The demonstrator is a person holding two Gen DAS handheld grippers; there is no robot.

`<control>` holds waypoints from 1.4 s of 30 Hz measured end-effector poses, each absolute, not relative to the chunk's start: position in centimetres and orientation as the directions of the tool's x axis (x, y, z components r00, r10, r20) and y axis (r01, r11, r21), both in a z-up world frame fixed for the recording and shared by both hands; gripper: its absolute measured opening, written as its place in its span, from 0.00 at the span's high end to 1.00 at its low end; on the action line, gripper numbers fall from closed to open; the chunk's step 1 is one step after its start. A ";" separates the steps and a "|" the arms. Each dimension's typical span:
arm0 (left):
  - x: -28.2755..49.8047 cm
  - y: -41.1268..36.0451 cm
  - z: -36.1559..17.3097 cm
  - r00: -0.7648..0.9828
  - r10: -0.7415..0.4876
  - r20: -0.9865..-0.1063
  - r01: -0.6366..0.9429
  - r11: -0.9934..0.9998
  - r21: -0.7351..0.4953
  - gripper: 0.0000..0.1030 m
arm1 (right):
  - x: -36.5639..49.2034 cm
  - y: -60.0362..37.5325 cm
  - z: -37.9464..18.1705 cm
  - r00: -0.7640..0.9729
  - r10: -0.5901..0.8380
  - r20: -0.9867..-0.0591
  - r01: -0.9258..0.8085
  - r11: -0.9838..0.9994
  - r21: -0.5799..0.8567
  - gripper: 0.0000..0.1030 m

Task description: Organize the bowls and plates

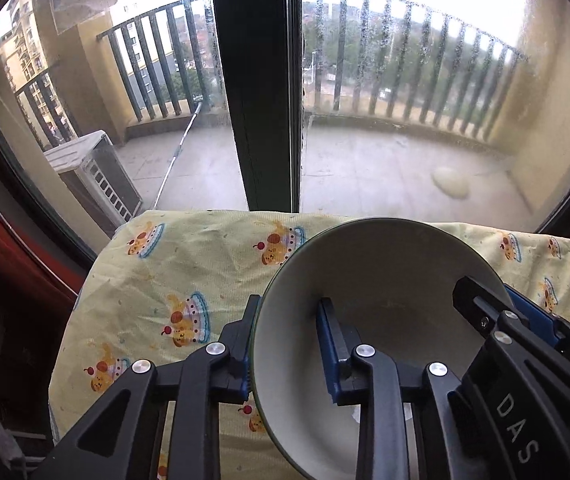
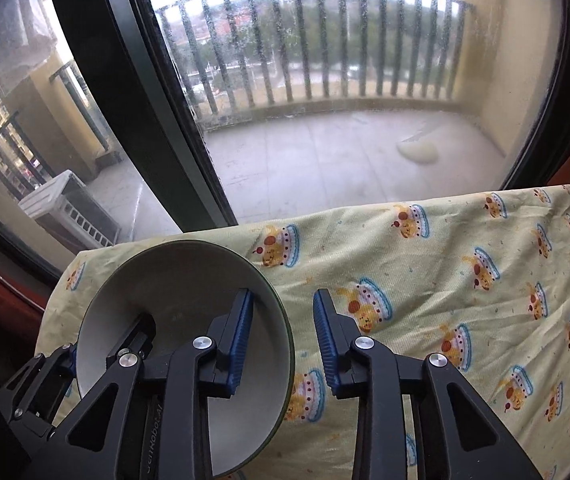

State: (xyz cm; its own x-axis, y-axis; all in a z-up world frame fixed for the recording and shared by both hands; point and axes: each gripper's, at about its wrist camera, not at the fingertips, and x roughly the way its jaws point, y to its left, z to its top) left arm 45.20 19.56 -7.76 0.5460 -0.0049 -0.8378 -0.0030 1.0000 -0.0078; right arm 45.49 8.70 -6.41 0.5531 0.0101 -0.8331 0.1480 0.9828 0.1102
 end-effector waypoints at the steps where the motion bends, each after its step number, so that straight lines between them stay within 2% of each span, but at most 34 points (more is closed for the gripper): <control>1: 45.2 19.6 -7.7 0.545 -0.008 -0.838 -0.004 1.000 -0.012 0.76 | 45.6 8.7 -6.4 0.550 0.029 -0.835 0.142 0.982 0.127 0.79; 22: 41.4 18.6 -6.9 0.512 -0.044 -0.858 0.026 0.999 -0.035 0.78 | 41.8 7.8 -5.4 0.512 0.006 -0.859 0.153 0.983 0.098 0.79; 42: 33.0 15.3 -0.7 0.556 -0.027 -0.831 -0.016 0.999 -0.043 0.77 | 33.2 4.5 1.0 0.550 0.028 -0.835 0.129 0.985 0.117 0.79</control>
